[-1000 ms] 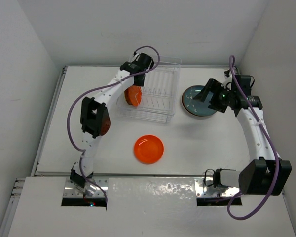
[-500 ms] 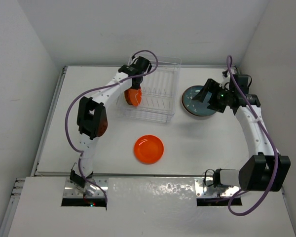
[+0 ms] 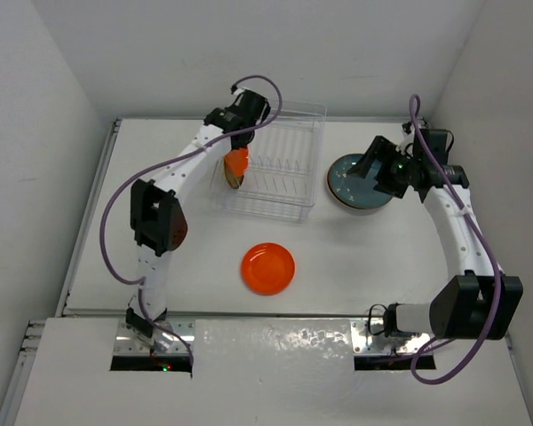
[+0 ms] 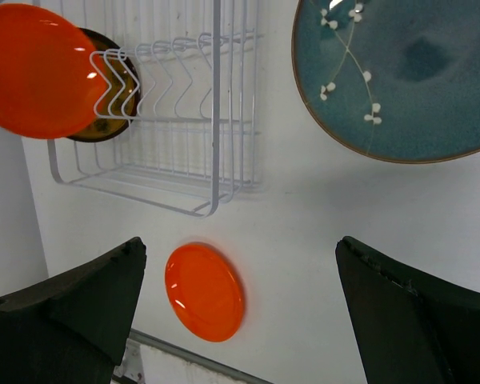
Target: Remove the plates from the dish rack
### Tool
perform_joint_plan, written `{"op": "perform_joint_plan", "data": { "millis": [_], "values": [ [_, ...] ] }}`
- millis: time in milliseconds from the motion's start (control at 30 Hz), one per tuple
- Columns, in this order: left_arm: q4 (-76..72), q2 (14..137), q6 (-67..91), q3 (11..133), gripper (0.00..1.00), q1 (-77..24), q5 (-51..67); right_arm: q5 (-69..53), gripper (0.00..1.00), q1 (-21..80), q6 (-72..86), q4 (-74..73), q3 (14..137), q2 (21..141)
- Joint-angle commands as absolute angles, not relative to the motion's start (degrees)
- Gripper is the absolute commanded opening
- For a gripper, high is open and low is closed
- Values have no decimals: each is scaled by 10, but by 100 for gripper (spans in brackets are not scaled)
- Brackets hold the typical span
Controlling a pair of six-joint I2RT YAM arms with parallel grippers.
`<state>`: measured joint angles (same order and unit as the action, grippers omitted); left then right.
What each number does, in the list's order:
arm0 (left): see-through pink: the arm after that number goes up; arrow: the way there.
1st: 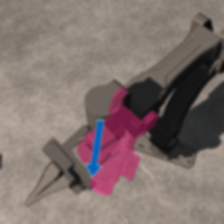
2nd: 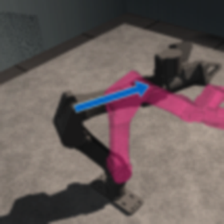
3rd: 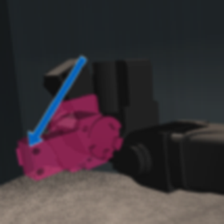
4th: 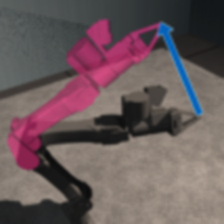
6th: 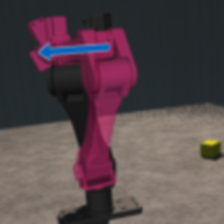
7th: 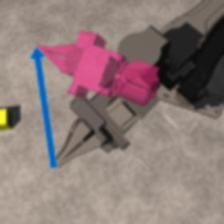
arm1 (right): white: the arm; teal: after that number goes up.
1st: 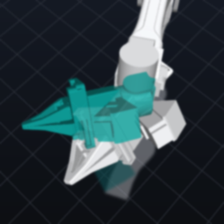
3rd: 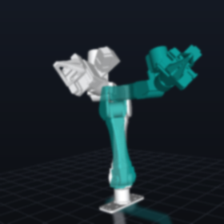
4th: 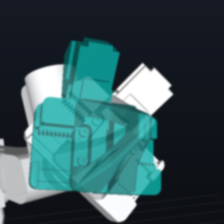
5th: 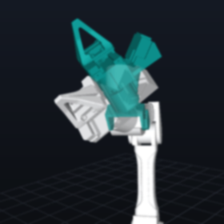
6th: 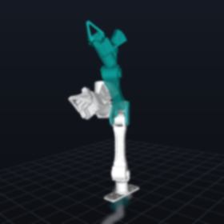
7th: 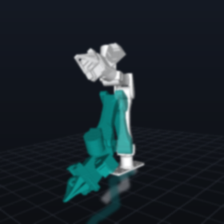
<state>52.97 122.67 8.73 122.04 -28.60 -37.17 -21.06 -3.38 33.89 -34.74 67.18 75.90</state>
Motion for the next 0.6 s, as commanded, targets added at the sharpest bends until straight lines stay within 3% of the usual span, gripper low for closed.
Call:
{"op": "perform_joint_plan", "data": {
  "millis": [0, 167, 267, 367, 567],
  "values": [
    [497, 1129, 74, 1262, 0, -297, -441, -192, 99, -29, 343, -343, 710, 769],
    [518, 1057, 103, 1306, 0, -324, -415, -162, 99, -29, 330, -370, 742, 780],
    [513, 976, 162, 1231, 0, -322, -295, -175, 99, -29, 344, -345, 737, 774],
    [473, 884, 205, 1013, 0, -321, -60, -211, 99, -29, 359, -315, 725, 768],
    [291, 700, 272, 681, 0, -323, 224, -220, 99, -29, 345, -316, 711, 759]
  ]
}}
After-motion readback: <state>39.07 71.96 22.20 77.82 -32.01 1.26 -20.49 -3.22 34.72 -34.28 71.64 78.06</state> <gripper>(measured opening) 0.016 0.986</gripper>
